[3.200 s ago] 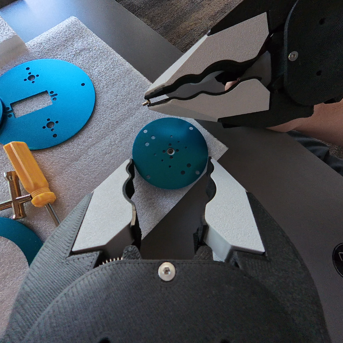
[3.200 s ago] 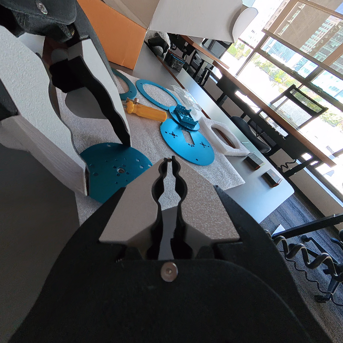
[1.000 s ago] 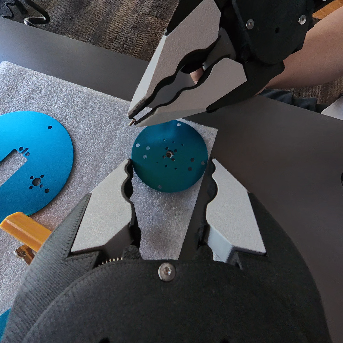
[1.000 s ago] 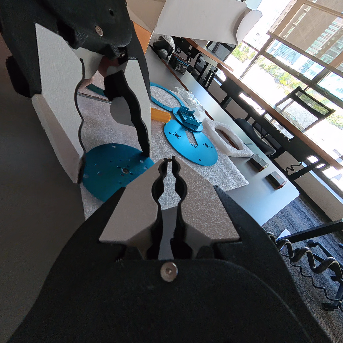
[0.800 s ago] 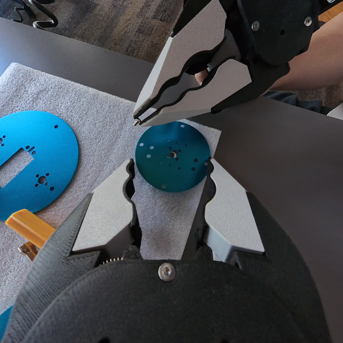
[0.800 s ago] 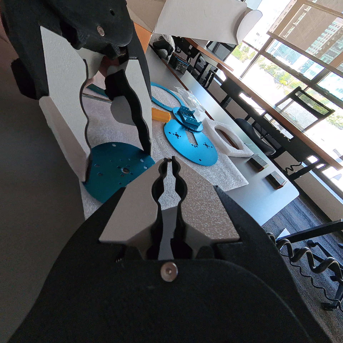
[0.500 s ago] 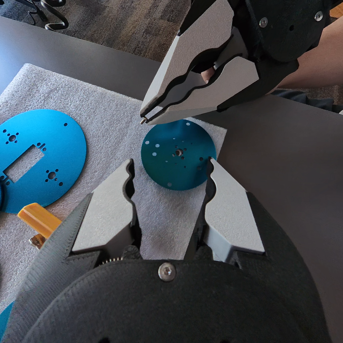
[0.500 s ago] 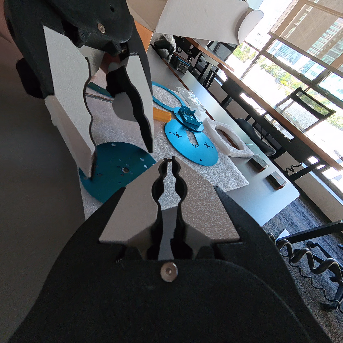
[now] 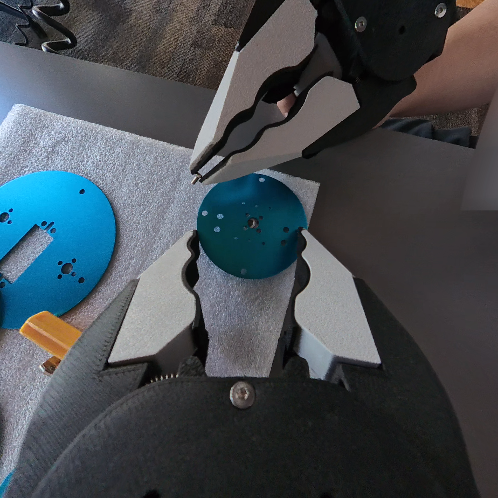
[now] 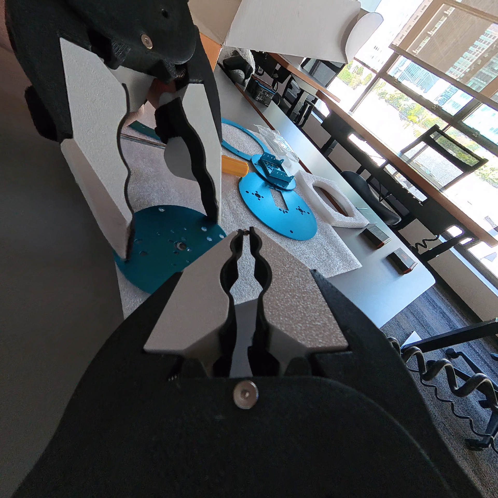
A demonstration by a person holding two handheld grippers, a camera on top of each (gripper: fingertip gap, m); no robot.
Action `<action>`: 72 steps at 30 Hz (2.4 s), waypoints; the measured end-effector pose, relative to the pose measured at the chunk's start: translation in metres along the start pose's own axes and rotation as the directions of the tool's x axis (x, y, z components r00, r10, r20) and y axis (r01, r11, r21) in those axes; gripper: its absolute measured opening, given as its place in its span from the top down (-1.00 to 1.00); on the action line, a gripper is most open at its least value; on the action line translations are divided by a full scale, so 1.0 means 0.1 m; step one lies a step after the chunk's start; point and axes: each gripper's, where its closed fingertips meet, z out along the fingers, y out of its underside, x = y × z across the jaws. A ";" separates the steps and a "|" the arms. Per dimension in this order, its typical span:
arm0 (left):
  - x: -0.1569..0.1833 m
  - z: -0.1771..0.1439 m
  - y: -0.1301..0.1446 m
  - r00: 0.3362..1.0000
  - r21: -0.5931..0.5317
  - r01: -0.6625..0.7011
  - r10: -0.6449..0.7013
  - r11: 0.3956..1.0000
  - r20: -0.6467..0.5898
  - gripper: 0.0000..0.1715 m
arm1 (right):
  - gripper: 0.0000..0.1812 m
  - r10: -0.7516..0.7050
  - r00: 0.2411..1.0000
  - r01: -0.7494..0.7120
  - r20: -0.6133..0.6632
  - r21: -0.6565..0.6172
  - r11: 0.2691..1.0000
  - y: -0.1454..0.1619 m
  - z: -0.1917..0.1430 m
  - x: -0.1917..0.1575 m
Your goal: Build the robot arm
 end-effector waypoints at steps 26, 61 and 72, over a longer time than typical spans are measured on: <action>0.00 -0.42 0.39 0.976 -0.050 0.035 -0.023 0.998 0.215 0.17 | 0.96 -0.006 1.000 0.006 -0.001 0.000 1.000 0.00 0.01 0.01; 0.85 -0.99 -0.30 0.652 0.705 0.169 -0.615 0.688 0.444 0.25 | 0.96 0.056 0.998 -0.057 0.018 0.033 0.998 -0.34 -0.24 -0.22; 0.84 -1.03 -0.40 0.535 0.699 0.042 -0.607 0.714 0.588 0.35 | 0.96 0.147 0.989 -0.147 0.027 0.027 0.989 -0.24 -0.23 0.06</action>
